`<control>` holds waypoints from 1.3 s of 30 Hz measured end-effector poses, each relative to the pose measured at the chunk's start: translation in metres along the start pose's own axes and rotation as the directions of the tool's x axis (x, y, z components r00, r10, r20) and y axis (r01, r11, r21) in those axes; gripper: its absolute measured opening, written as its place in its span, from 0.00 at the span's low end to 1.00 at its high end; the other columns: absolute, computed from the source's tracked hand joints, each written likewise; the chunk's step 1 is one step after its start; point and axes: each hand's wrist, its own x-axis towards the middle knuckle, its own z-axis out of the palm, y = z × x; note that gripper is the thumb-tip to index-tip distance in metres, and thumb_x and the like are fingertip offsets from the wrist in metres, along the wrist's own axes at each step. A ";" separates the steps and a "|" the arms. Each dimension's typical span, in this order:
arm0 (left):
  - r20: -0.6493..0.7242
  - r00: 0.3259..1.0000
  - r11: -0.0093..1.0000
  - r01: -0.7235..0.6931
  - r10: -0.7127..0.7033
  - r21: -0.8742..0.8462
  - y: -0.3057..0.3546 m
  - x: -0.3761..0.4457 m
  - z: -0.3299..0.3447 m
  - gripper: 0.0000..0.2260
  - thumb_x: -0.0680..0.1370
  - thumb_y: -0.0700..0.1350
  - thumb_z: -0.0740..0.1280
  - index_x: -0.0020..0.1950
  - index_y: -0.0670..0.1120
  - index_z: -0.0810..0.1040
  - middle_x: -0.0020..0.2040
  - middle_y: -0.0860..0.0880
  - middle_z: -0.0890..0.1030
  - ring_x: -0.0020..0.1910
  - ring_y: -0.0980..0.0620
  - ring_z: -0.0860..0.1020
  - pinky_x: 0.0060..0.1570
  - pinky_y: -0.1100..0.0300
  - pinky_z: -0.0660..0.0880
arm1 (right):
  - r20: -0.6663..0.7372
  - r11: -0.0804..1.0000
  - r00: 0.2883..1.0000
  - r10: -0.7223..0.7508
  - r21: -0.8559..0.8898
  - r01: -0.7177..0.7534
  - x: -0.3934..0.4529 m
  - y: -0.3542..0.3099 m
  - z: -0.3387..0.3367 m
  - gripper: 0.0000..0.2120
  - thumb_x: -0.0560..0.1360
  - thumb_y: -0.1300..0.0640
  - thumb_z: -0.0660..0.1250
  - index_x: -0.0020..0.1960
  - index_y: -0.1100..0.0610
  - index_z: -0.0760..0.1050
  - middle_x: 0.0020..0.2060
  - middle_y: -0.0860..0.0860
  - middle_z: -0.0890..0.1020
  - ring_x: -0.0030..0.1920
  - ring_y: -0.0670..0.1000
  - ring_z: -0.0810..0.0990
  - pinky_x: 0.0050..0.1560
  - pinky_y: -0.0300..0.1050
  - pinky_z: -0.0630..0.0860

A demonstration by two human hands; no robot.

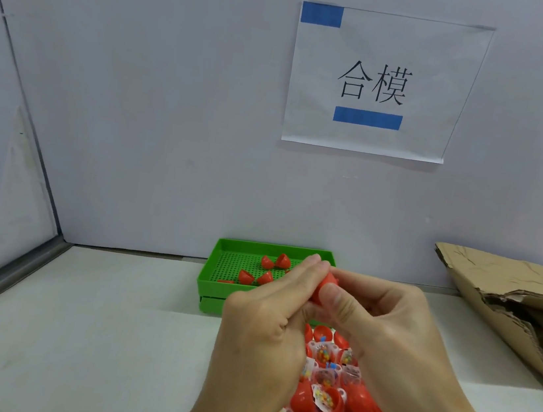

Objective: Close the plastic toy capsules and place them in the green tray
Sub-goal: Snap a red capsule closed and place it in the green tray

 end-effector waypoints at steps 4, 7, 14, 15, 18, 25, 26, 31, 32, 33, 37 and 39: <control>0.014 1.000 1.000 -0.005 0.005 0.001 -0.002 -0.002 0.002 0.22 0.70 0.28 0.70 0.62 0.40 0.78 0.58 0.49 0.82 0.62 0.60 0.76 0.59 0.66 0.75 | 0.004 1.000 1.000 -0.004 -0.017 0.004 0.001 0.000 0.000 0.17 0.61 0.47 0.75 0.49 0.48 0.86 0.45 0.53 0.88 0.47 0.53 0.87 0.47 0.36 0.81; 0.045 0.998 0.999 0.035 -0.034 -0.020 -0.002 0.000 -0.001 0.22 0.70 0.32 0.73 0.63 0.44 0.78 0.58 0.52 0.82 0.61 0.62 0.77 0.59 0.66 0.75 | 0.020 0.999 0.999 0.040 0.007 -0.040 0.002 -0.001 -0.002 0.17 0.64 0.48 0.74 0.51 0.52 0.86 0.48 0.55 0.87 0.50 0.54 0.87 0.50 0.39 0.81; 0.281 0.902 0.797 0.423 -0.327 -0.431 0.008 0.006 -0.008 0.19 0.68 0.44 0.78 0.58 0.55 0.83 0.52 0.57 0.85 0.51 0.58 0.84 0.53 0.65 0.79 | 0.232 0.787 0.902 0.365 0.441 -0.432 0.006 -0.011 -0.007 0.22 0.74 0.50 0.65 0.49 0.70 0.83 0.49 0.72 0.82 0.45 0.61 0.86 0.44 0.47 0.82; 0.260 0.905 0.802 0.420 -0.336 -0.425 0.010 0.007 -0.007 0.18 0.67 0.46 0.79 0.55 0.56 0.83 0.50 0.58 0.86 0.50 0.59 0.84 0.51 0.67 0.78 | 0.237 0.767 0.894 0.380 0.460 -0.448 0.005 -0.011 -0.007 0.22 0.73 0.50 0.65 0.48 0.70 0.83 0.48 0.71 0.82 0.45 0.61 0.85 0.44 0.48 0.83; 0.198 0.916 0.825 0.400 -0.348 -0.399 0.011 0.008 -0.008 0.16 0.66 0.49 0.79 0.52 0.57 0.83 0.46 0.60 0.86 0.47 0.60 0.84 0.46 0.70 0.78 | 0.194 0.787 0.896 0.399 0.429 -0.443 0.005 -0.009 -0.008 0.20 0.73 0.50 0.66 0.45 0.68 0.84 0.43 0.66 0.84 0.44 0.60 0.86 0.43 0.49 0.84; 0.090 0.953 0.944 0.298 -0.288 -0.139 0.004 0.009 -0.011 0.14 0.68 0.53 0.73 0.53 0.63 0.82 0.50 0.62 0.82 0.51 0.58 0.81 0.49 0.67 0.78 | -0.061 0.990 0.990 0.125 -0.052 -0.129 0.003 -0.009 -0.004 0.11 0.66 0.49 0.72 0.47 0.51 0.84 0.43 0.56 0.87 0.44 0.53 0.87 0.45 0.41 0.83; 0.092 0.952 0.939 0.305 -0.293 -0.160 0.004 0.008 -0.011 0.15 0.68 0.51 0.72 0.54 0.63 0.81 0.50 0.61 0.82 0.50 0.59 0.82 0.49 0.67 0.79 | -0.069 0.987 0.993 0.097 -0.125 -0.105 0.002 -0.010 -0.004 0.11 0.65 0.49 0.72 0.46 0.49 0.83 0.43 0.53 0.87 0.43 0.52 0.87 0.44 0.39 0.82; 0.175 0.922 0.863 0.384 -0.345 -0.328 0.000 0.009 -0.015 0.12 0.74 0.40 0.74 0.53 0.55 0.82 0.47 0.57 0.85 0.49 0.58 0.83 0.47 0.69 0.78 | -0.048 0.965 0.996 0.077 -0.248 -0.086 0.000 -0.017 -0.006 0.14 0.65 0.48 0.73 0.49 0.50 0.80 0.41 0.50 0.87 0.40 0.50 0.87 0.44 0.39 0.83; 0.194 0.919 0.857 0.391 -0.343 -0.336 0.000 0.009 -0.016 0.11 0.74 0.42 0.72 0.54 0.54 0.82 0.48 0.56 0.85 0.50 0.57 0.83 0.48 0.68 0.78 | -0.035 0.956 0.997 0.074 -0.283 -0.081 -0.001 -0.019 -0.006 0.16 0.65 0.47 0.73 0.50 0.50 0.80 0.41 0.49 0.87 0.40 0.49 0.87 0.45 0.41 0.83; 0.209 0.914 0.849 0.402 -0.349 -0.342 0.001 0.010 -0.016 0.11 0.74 0.44 0.70 0.55 0.55 0.82 0.49 0.56 0.85 0.51 0.56 0.83 0.48 0.69 0.78 | -0.028 0.947 0.998 0.064 -0.313 -0.069 -0.002 -0.020 -0.005 0.16 0.65 0.47 0.72 0.51 0.50 0.80 0.42 0.48 0.87 0.41 0.48 0.87 0.46 0.42 0.83; 0.221 0.912 0.864 0.402 -0.347 -0.304 0.002 0.010 -0.014 0.09 0.78 0.54 0.68 0.57 0.60 0.81 0.52 0.61 0.82 0.53 0.59 0.81 0.48 0.70 0.76 | -0.051 0.926 0.999 0.015 -0.376 -0.033 -0.006 -0.022 -0.003 0.13 0.67 0.48 0.73 0.51 0.48 0.81 0.42 0.47 0.87 0.43 0.47 0.87 0.48 0.45 0.82; 0.216 0.914 0.875 0.395 -0.343 -0.279 0.003 0.010 -0.013 0.10 0.75 0.55 0.67 0.56 0.62 0.80 0.51 0.63 0.81 0.53 0.61 0.80 0.47 0.71 0.76 | -0.061 0.899 0.998 0.005 -0.438 -0.031 -0.006 -0.023 -0.003 0.10 0.71 0.53 0.74 0.52 0.47 0.81 0.42 0.45 0.87 0.43 0.46 0.86 0.47 0.43 0.82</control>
